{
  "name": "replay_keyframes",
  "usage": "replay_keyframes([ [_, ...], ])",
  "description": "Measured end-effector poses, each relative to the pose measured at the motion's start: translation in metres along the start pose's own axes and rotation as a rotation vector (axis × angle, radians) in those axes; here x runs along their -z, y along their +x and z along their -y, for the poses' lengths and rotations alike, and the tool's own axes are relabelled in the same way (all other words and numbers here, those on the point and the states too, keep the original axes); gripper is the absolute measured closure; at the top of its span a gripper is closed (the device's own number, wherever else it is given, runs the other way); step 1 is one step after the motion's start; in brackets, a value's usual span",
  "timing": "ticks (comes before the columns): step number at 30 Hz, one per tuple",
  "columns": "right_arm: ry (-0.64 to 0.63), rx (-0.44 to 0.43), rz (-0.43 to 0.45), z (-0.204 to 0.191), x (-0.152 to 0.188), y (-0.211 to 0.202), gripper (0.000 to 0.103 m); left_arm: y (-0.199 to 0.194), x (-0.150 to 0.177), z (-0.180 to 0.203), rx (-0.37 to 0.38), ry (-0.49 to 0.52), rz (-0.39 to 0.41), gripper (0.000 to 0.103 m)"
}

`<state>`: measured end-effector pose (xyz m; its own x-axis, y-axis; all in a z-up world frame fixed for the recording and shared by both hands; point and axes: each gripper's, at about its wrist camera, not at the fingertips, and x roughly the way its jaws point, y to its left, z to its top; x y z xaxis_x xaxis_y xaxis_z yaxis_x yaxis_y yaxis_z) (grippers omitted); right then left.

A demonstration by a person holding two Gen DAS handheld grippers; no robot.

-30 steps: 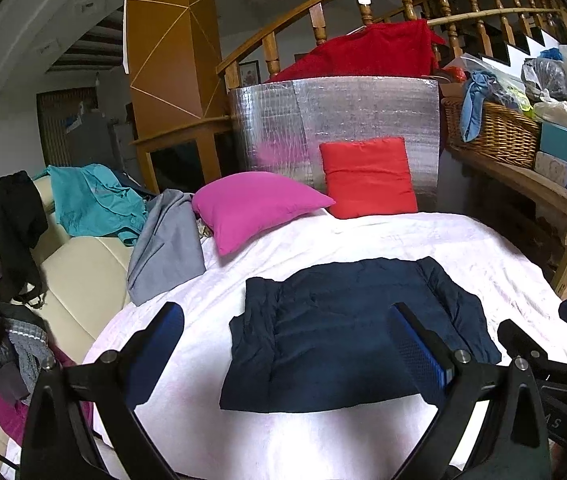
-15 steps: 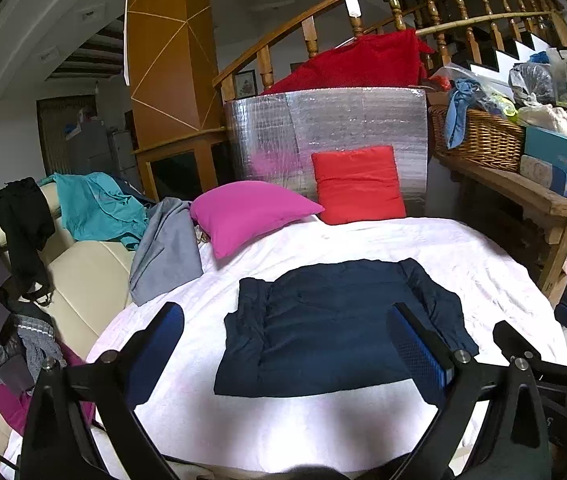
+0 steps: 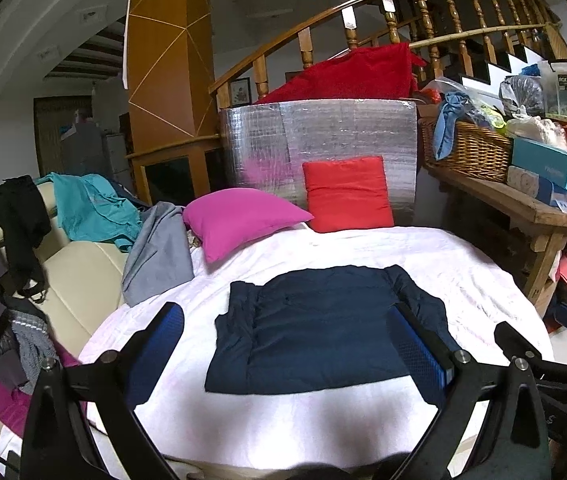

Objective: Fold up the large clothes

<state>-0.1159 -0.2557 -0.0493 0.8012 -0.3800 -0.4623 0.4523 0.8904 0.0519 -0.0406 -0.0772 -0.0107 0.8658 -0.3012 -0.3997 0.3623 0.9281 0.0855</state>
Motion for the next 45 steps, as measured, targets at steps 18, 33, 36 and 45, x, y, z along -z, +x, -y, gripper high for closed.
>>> replay_keyframes([
  [18,-0.056,0.035,-0.091,-0.05,-0.022,0.118,0.007,0.122,-0.008,-0.038,-0.021,-0.024,-0.103,0.002],
  [33,-0.044,0.041,-0.11,-0.062,-0.012,0.121,0.007,0.118,0.0,-0.041,-0.006,-0.017,-0.112,0.002],
  [36,-0.047,0.044,-0.102,-0.064,-0.013,0.115,0.007,0.111,-0.001,-0.043,-0.004,-0.023,-0.102,0.002],
  [45,-0.05,0.05,-0.094,-0.065,-0.014,0.109,0.007,0.108,-0.002,-0.046,-0.007,-0.036,-0.096,0.002],
])
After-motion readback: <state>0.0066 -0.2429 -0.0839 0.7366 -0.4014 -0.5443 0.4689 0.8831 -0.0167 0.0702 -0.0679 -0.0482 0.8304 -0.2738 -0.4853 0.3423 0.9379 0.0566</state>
